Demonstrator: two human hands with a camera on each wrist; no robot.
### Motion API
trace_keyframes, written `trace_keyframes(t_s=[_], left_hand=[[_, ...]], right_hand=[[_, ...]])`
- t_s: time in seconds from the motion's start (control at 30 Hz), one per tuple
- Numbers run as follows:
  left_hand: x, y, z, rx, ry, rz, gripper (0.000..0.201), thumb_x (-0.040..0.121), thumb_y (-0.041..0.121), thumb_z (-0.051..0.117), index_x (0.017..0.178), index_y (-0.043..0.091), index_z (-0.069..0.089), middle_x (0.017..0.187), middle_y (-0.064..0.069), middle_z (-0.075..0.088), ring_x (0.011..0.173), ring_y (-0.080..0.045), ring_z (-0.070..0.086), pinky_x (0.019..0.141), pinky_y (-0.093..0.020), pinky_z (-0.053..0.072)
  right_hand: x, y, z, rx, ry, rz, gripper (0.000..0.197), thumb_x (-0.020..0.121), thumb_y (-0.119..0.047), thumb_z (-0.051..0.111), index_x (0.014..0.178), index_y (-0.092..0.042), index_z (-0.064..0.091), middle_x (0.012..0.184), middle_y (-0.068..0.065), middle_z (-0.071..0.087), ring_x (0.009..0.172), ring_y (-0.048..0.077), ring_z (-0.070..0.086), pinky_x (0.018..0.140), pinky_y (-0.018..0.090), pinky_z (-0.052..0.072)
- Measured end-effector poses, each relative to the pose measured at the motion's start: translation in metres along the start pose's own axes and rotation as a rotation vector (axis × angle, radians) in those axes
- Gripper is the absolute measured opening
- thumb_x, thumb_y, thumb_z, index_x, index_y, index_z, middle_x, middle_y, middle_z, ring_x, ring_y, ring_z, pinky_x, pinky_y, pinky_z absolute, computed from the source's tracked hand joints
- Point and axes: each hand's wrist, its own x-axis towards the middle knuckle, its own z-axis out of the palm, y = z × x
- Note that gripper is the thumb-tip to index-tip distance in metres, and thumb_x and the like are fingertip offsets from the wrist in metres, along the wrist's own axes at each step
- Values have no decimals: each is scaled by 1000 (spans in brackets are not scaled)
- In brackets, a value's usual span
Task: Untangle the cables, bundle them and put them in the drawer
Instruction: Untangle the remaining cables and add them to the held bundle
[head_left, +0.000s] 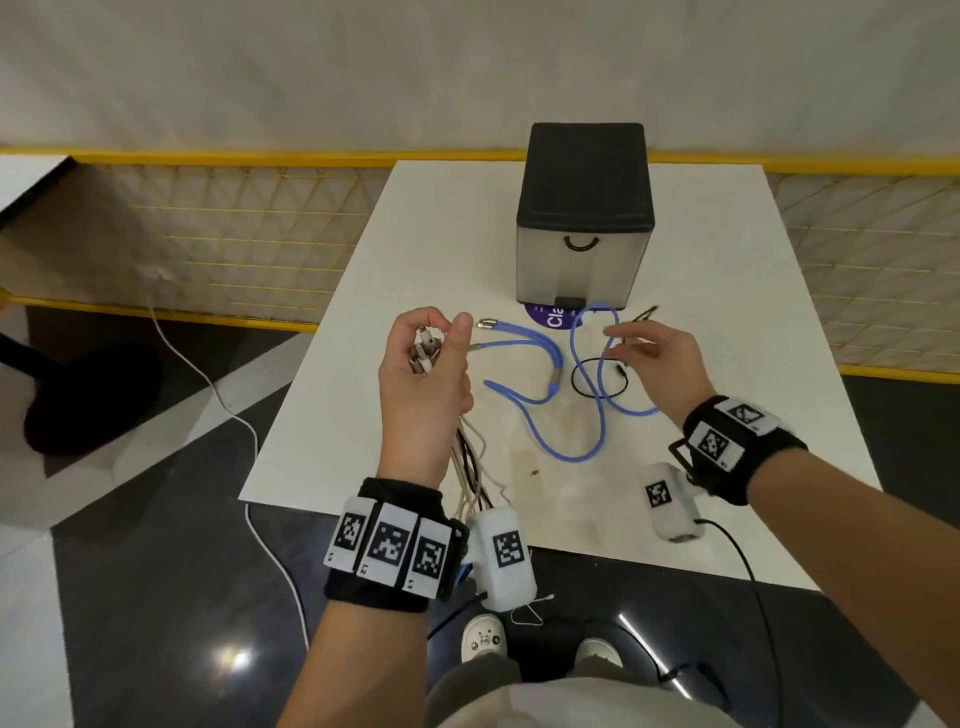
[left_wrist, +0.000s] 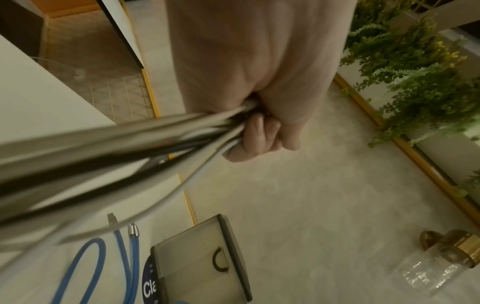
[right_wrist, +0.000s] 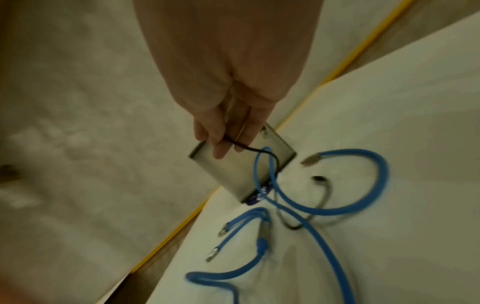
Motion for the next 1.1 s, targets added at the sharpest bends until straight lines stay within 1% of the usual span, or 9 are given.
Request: trace_keyframes(t_s=[0.1, 0.2, 0.4, 0.53, 0.7, 0.9, 0.97, 1.0, 1.1], left_hand=[[-1, -2, 6, 2, -6, -80, 14, 97, 25, 63, 89, 19, 52, 75, -6, 63, 40, -9, 29, 40, -19, 26], [-7, -1, 19, 56, -84, -176, 15, 97, 31, 62, 92, 21, 52, 93, -12, 76, 39, -9, 30, 40, -19, 26], [-20, 5, 29, 90, -253, -172, 20, 89, 17, 72, 91, 20, 52, 89, -17, 72, 40, -10, 31, 39, -18, 26], [-23, 9, 27, -15, -144, -72, 18, 89, 13, 71, 96, 19, 56, 75, -8, 66, 44, -11, 29, 40, -19, 27], [-22, 20, 16, -193, -4, -12, 32, 96, 17, 62, 128, 23, 59, 63, -2, 57, 45, -8, 33, 41, -17, 27], [-23, 39, -12, -212, 38, 72, 22, 102, 28, 54, 100, 12, 70, 67, 3, 58, 53, -6, 41, 44, -21, 20], [-22, 45, -25, -250, 78, 105, 22, 101, 28, 55, 105, 10, 67, 81, 2, 62, 59, -5, 47, 42, -18, 24], [-22, 49, -29, -269, 96, 118, 22, 101, 28, 56, 106, 9, 67, 85, 1, 62, 61, -5, 48, 42, -17, 25], [-25, 56, -34, -234, 111, 134, 18, 100, 25, 57, 102, 11, 68, 77, 2, 64, 64, -5, 51, 43, -18, 25]], right_hand=[[-25, -34, 4, -56, -218, -244, 43, 84, 17, 53, 109, -16, 66, 121, -1, 62, 82, 17, 70, 81, 17, 51], [-50, -62, 9, -347, -480, -504, 45, 86, 11, 52, 114, -21, 65, 118, -15, 61, 88, 10, 67, 81, 24, 52], [-78, -93, 2, -693, -696, -607, 48, 83, 6, 48, 108, -33, 63, 107, -15, 62, 82, 5, 61, 75, 32, 51], [-98, -86, -7, -746, -728, -617, 47, 82, 6, 47, 106, -32, 62, 112, -18, 59, 83, 6, 61, 73, 34, 51], [-120, -66, -12, -719, -704, -603, 43, 89, 3, 47, 105, -35, 54, 108, -19, 58, 87, 2, 61, 76, 32, 52], [-122, -68, -36, -513, -526, -364, 62, 96, -5, 38, 131, -53, 19, 94, -15, 59, 72, 13, 50, 78, 24, 45], [-111, -67, -52, -422, -471, -273, 39, 92, -24, 42, 127, -42, 43, 83, -6, 56, 72, 14, 48, 84, 34, 43], [-107, -66, -58, -369, -467, -225, 30, 87, -38, 42, 112, -36, 58, 78, -1, 52, 74, 16, 46, 86, 42, 41], [-113, -57, -62, -567, -563, -231, 26, 92, -40, 32, 91, -36, 58, 72, -6, 49, 73, 15, 47, 74, 34, 40]])
